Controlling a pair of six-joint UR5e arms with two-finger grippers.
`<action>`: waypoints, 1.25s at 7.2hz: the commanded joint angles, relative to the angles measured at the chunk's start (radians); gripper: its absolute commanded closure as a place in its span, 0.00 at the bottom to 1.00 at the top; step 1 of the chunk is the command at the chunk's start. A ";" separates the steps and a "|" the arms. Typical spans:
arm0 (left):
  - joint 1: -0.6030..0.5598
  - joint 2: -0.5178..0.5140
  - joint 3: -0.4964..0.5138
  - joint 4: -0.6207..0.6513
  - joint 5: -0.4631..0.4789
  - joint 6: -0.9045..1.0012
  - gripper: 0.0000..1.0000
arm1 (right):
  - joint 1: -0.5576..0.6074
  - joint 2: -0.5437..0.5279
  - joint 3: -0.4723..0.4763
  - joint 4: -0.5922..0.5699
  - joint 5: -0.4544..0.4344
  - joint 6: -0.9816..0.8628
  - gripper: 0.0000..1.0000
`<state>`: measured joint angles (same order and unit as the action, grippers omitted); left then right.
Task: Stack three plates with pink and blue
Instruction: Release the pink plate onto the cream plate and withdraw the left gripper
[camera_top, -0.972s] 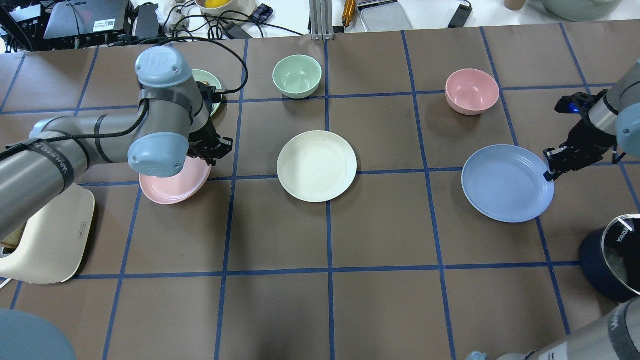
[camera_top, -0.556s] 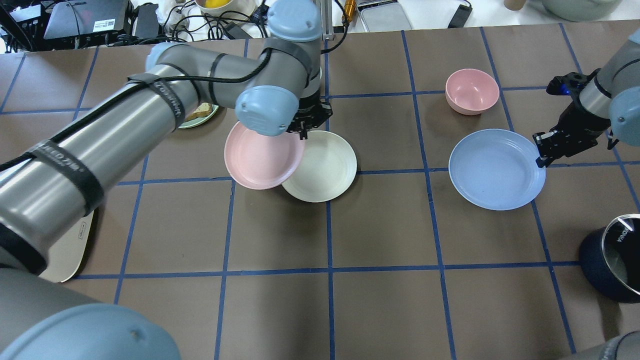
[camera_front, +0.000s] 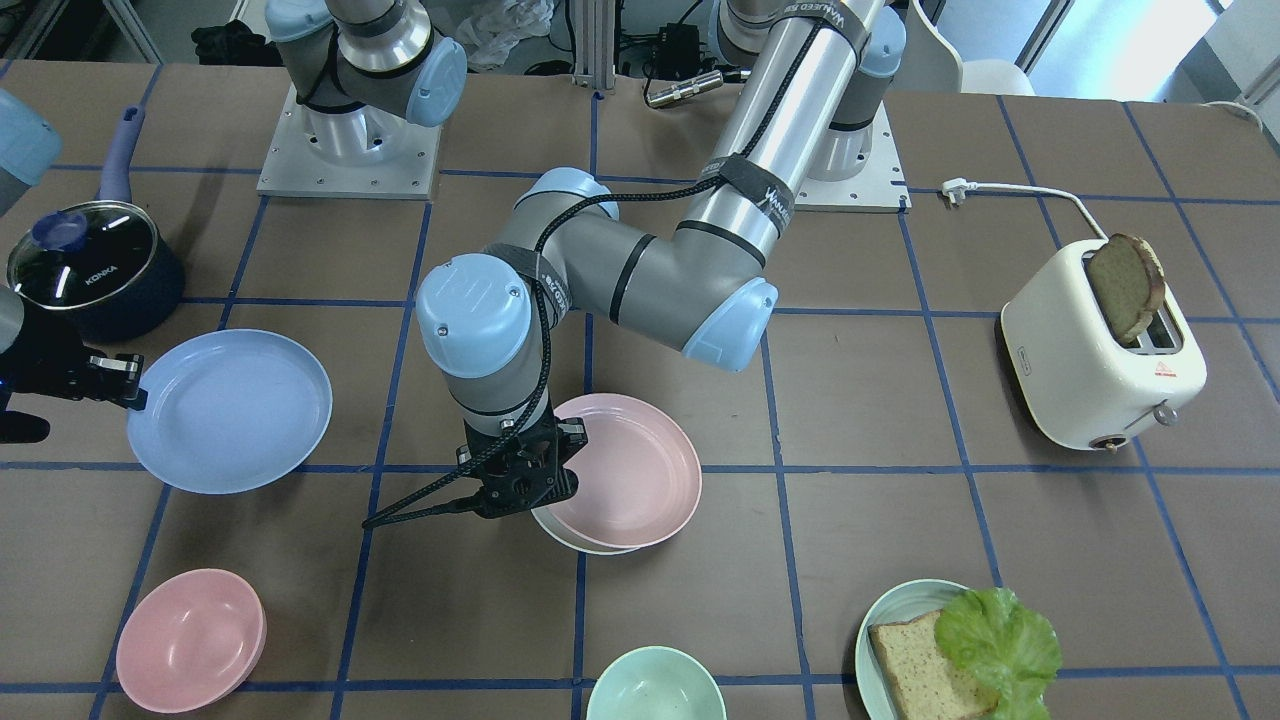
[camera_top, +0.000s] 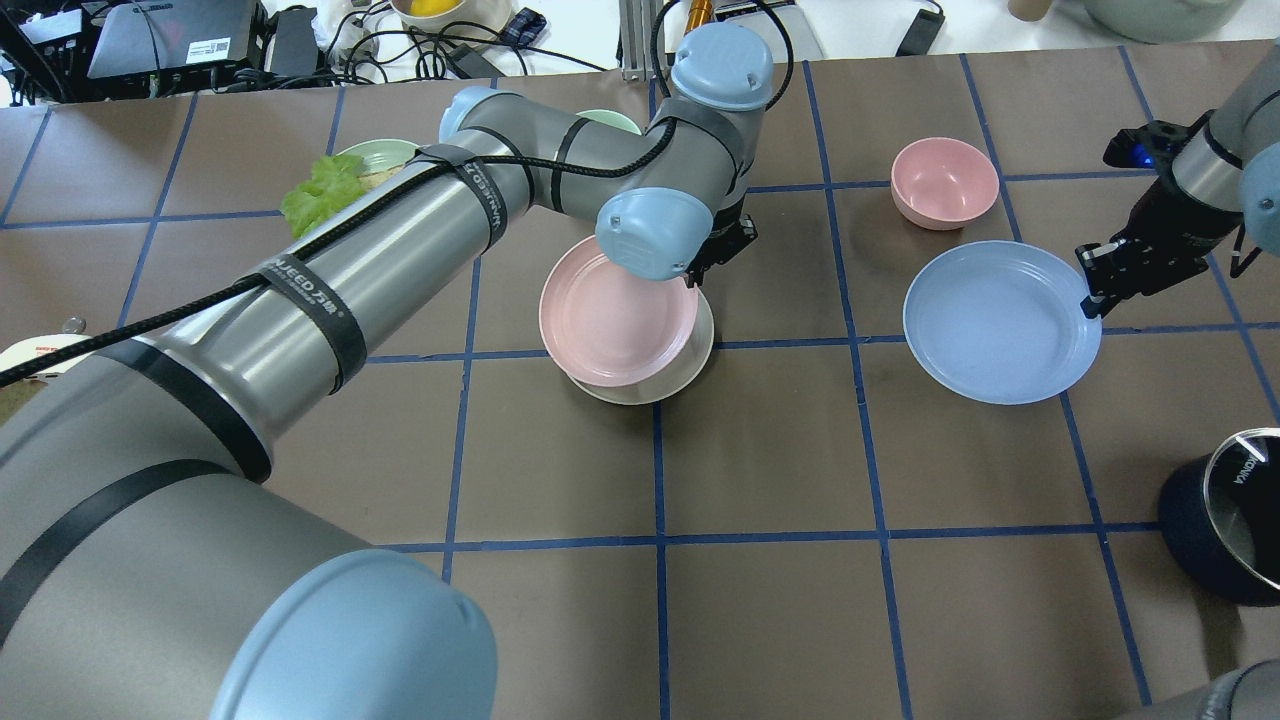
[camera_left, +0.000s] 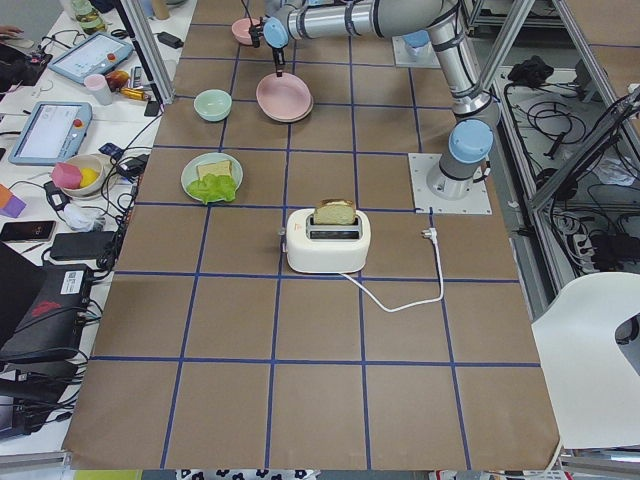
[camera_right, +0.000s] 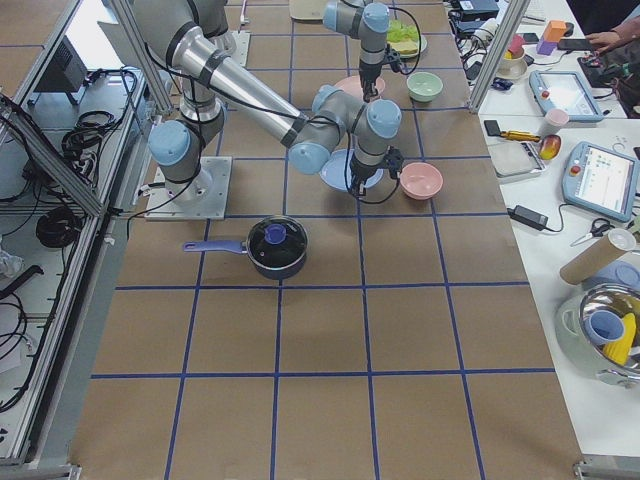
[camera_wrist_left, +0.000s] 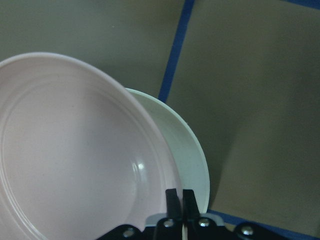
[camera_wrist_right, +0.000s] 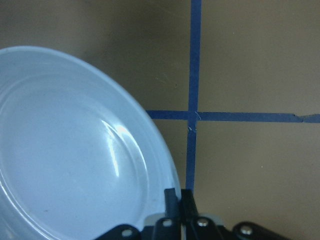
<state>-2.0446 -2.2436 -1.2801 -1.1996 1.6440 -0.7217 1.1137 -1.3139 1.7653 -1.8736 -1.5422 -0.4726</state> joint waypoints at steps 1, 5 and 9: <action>0.001 0.010 -0.007 0.002 -0.003 0.043 0.00 | 0.000 0.004 -0.004 0.001 -0.009 -0.001 1.00; 0.235 0.209 -0.001 -0.244 -0.001 0.463 0.00 | -0.002 -0.005 -0.010 0.004 -0.013 -0.001 1.00; 0.355 0.483 -0.282 -0.273 -0.007 0.571 0.00 | 0.049 -0.004 -0.035 0.016 -0.002 0.047 1.00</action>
<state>-1.7238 -1.8615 -1.4282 -1.4952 1.6383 -0.2031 1.1305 -1.3160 1.7279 -1.8588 -1.5488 -0.4611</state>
